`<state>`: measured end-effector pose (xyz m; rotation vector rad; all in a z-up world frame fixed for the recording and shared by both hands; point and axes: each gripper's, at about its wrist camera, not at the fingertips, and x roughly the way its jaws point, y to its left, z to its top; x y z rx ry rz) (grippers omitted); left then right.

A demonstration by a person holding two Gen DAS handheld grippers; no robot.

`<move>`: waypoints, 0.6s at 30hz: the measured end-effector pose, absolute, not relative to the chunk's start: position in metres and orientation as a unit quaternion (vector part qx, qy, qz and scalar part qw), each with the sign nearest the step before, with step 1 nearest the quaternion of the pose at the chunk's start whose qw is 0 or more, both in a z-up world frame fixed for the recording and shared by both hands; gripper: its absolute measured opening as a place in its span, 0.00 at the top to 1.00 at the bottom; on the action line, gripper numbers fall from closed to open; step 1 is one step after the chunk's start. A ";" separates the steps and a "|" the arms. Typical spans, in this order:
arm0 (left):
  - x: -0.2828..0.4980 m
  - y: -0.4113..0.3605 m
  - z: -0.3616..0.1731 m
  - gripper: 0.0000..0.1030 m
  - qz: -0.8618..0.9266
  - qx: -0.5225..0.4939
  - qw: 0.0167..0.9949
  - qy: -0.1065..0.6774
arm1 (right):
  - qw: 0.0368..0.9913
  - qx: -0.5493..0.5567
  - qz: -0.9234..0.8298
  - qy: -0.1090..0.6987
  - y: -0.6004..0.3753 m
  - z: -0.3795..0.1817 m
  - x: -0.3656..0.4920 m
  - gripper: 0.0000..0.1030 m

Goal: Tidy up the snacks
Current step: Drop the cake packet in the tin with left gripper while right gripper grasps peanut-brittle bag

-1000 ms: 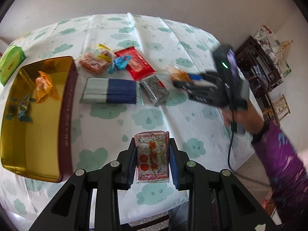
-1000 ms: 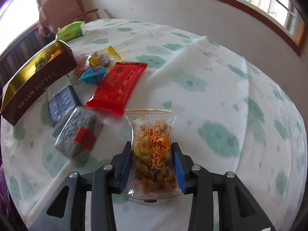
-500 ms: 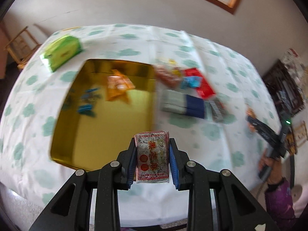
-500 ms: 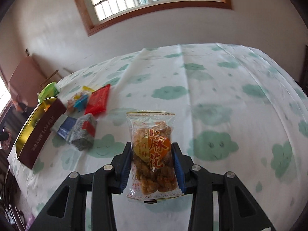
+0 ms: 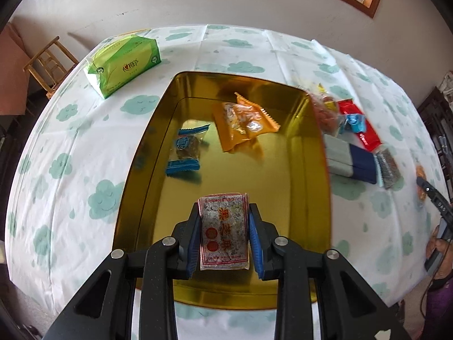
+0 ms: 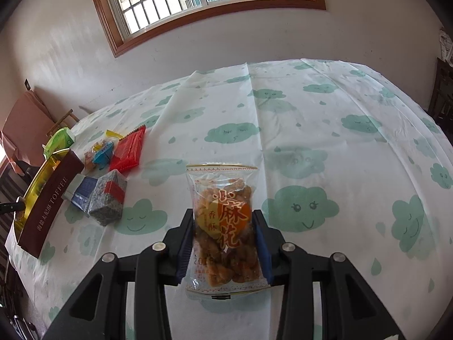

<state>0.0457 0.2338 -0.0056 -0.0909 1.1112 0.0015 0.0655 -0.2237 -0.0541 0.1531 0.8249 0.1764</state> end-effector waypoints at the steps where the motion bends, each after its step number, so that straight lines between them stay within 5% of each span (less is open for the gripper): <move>1: 0.047 0.235 -0.008 0.74 0.003 -0.040 0.848 0.528 | 0.909 0.073 0.086 0.401 -0.223 -0.054 0.066 0.61; 18: 0.051 0.240 -0.022 0.71 0.030 0.012 0.859 0.511 | 0.906 0.067 0.080 0.411 -0.222 -0.059 0.069 0.61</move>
